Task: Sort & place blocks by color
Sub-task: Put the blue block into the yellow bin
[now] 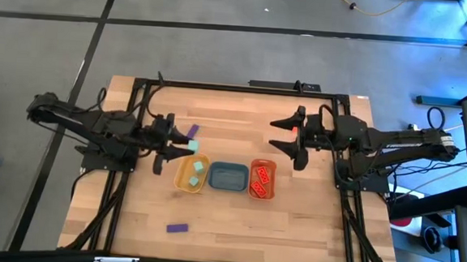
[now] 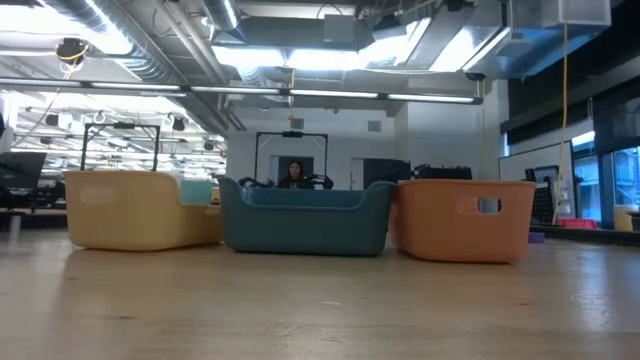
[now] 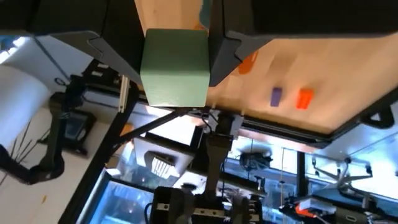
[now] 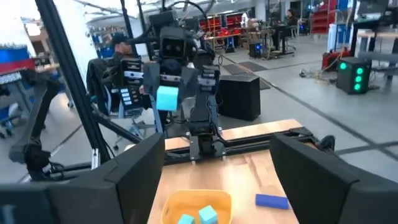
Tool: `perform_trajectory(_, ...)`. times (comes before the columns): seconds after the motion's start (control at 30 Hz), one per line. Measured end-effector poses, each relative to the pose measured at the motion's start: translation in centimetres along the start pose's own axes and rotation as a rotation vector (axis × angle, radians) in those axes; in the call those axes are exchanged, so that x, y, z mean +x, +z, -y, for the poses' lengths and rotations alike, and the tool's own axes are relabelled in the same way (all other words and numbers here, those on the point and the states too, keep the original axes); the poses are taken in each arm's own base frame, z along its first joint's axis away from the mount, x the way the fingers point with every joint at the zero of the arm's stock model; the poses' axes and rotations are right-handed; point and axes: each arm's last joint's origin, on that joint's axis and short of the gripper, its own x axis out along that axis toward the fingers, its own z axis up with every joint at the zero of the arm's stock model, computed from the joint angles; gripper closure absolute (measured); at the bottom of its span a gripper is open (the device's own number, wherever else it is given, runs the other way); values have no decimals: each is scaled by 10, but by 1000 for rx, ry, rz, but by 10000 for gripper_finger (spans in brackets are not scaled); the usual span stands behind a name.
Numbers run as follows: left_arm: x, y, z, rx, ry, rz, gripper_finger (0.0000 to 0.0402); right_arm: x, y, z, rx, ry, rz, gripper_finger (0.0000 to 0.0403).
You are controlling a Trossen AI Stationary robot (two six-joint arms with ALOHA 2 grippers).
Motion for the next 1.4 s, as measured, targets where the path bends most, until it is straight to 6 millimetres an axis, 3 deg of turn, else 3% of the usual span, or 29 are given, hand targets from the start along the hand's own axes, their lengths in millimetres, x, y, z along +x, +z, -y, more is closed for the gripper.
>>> perform_trajectory(0.17,-3,-13,-3,-17,19,6,277,0,0,-2,-45,10,0,109)
perform_trajectory(1.13,-3,-17,-4,33,3,-54,277,0,0,-2,-37,8,-2,109)
perform_trajectory(1.27,-6,-6,-1,37,38,-173,277,0,0,-2,-35,8,-2,109)
perform_trajectory(1.4,-4,-7,0,106,134,-442,277,0,0,-2,-35,8,-2,109)
